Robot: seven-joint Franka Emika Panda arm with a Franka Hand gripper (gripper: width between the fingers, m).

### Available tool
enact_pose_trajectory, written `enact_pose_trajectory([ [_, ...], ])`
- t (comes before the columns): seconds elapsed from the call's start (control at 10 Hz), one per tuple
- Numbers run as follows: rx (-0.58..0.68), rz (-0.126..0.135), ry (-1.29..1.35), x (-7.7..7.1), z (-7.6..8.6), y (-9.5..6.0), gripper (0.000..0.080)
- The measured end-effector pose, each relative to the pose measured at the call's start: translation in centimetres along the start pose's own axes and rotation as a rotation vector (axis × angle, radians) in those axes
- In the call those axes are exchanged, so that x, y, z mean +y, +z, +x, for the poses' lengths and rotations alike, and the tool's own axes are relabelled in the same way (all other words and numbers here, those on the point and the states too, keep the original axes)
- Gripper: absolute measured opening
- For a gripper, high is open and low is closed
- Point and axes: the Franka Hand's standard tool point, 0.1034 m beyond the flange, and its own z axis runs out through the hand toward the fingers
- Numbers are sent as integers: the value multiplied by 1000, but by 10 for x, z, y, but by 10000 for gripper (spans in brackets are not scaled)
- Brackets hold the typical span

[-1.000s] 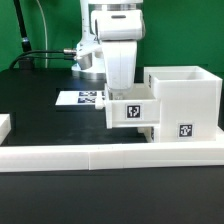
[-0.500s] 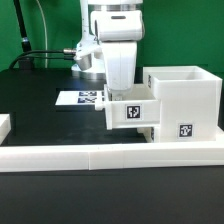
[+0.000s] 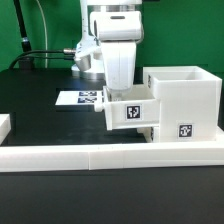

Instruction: Assemble drawer

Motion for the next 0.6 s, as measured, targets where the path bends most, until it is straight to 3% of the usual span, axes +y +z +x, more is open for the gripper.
enact_pose_trajectory([
  [0.6, -26, -5, -104, 5, 8, -1, 44],
])
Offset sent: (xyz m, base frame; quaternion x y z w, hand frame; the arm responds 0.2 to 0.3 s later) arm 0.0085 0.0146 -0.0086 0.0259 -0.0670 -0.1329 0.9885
